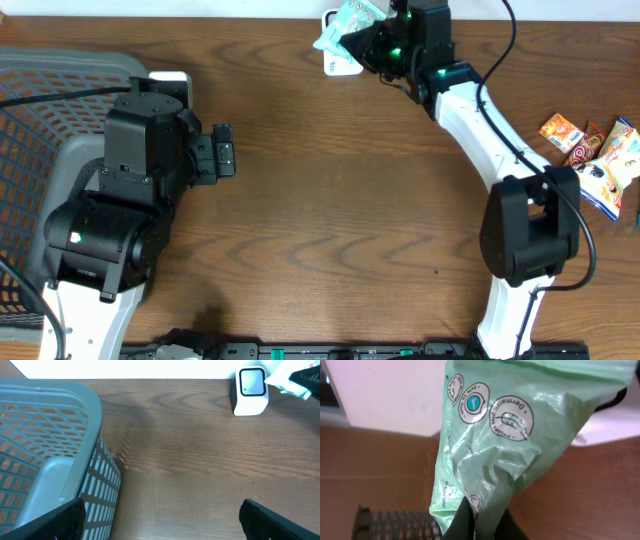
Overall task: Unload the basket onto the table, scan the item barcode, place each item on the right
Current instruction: 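Raise the green wipes pack up to the scanner face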
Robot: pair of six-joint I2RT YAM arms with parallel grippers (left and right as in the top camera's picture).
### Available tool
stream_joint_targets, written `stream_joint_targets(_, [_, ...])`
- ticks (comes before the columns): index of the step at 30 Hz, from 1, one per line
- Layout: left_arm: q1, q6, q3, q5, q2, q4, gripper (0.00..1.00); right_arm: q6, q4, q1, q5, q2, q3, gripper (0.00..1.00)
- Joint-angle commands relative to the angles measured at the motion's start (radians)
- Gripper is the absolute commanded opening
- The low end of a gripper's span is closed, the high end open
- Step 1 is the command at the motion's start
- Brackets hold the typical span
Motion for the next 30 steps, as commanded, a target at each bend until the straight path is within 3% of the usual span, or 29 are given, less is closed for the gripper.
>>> stream_joint_targets(1, [0.005,0.002,0.000,-0.009,-0.001,0.000,0.98,0.039,0.037,0.002,0.051,0.059,0.019,0.01])
stream_joint_targets(15, [0.005,0.002,0.000,-0.009,-0.001,0.000,0.98,0.038,-0.003,0.008,-0.066,0.317,0.243,0.01])
stream_joint_targets(26, [0.005,0.001,0.000,-0.009,-0.001,0.000,0.98,0.011,-0.028,0.006,-0.035,0.345,0.259,0.01])
stream_joint_targets(30, [0.005,0.002,0.000,-0.009,-0.001,0.000,0.98,-0.001,-0.169,-0.008,-0.047,0.340,0.296,0.01])
